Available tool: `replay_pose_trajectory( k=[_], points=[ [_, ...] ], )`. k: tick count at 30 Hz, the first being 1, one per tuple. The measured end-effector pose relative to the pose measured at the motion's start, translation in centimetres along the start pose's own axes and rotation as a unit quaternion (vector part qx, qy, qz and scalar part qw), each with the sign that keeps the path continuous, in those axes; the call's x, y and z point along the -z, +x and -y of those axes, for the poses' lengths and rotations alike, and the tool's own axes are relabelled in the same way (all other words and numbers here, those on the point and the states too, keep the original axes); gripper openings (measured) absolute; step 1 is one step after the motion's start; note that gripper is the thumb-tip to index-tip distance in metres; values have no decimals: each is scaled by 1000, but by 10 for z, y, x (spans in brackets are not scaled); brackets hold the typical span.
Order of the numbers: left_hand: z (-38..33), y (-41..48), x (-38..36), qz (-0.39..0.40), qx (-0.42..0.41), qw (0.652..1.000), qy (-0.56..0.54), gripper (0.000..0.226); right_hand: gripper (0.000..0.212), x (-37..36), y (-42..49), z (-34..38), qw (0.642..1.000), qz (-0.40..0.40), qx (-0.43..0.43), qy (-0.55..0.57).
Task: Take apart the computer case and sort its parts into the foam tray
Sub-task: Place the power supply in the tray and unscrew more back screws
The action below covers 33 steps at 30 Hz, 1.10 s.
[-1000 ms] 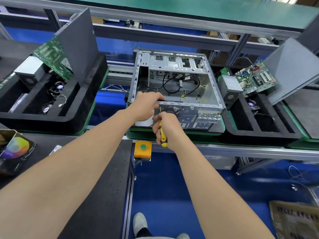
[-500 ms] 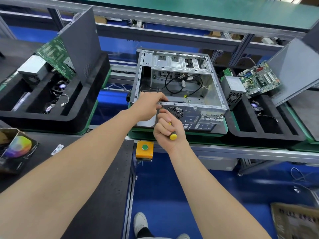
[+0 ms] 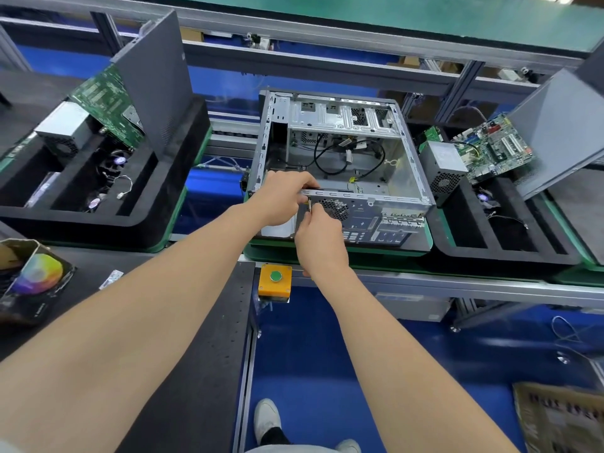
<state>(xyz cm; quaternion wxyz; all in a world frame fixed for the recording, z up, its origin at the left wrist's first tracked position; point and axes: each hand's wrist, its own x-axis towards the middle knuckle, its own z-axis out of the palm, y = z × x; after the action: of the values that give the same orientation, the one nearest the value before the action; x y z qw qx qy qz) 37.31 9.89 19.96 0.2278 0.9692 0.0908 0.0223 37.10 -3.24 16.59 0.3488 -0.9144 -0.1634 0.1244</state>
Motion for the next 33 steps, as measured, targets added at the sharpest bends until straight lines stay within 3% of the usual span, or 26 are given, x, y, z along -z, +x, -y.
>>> replay_pose_trajectory(
  k=[3, 5, 6, 8, 10, 15, 16, 17, 18, 20, 25, 26, 28, 30, 33],
  points=[
    [-1, 0, 0, -4, 0, 1000, -1, 36, 26, 3, 4, -5, 1000, 3, 8, 15],
    [-2, -2, 0, -9, 4, 1000, -3, 37, 31, 8, 6, -8, 986, 51, -52, 151],
    [-2, -3, -1, -12, 7, 1000, -2, 38, 33, 11, 8, -9, 957, 94, -109, 251],
    [-3, -3, -1, -19, 10, 1000, 0, 39, 36, 16, 9, -10, 845, 191, -200, 459],
    [-3, -3, -2, -22, 12, 1000, -4, 40, 33, 19, 10, -12, 735, 253, -225, 587],
    [-1, -2, -1, -15, 15, 1000, -11, 40, 39, 18, -3, -16, 483, 353, -241, 764],
    [-1, -2, -1, -13, 16, 1000, -13, 39, 41, 18, -5, -16, 441, 362, -240, 786],
    [-1, -2, -1, -11, 17, 1000, -14, 39, 42, 18, -6, -14, 420, 363, -242, 796],
    [-1, -2, -1, -8, 17, 1000, -16, 39, 42, 18, -5, -13, 425, 359, -243, 795],
    [-1, -2, 0, -5, 17, 1000, -23, 40, 42, 20, -1, -9, 486, 341, -257, 763],
    [-1, 0, 0, -5, 12, 1000, -15, 41, 29, 19, 8, 0, 781, 238, -258, 517],
    [-1, 0, 0, -4, 10, 1000, -13, 40, 26, 18, 8, 4, 841, 214, -230, 440],
    [-2, 1, 0, -4, 6, 1000, -9, 39, 20, 14, 8, 4, 963, 156, -123, 182],
    [-2, 1, 0, -4, 6, 1000, -7, 38, 21, 4, 7, -3, 996, 78, -35, -20],
    [-3, 0, 0, -7, 8, 1000, 5, 38, 19, -5, 5, -12, 997, 13, -17, -68]
  ],
)
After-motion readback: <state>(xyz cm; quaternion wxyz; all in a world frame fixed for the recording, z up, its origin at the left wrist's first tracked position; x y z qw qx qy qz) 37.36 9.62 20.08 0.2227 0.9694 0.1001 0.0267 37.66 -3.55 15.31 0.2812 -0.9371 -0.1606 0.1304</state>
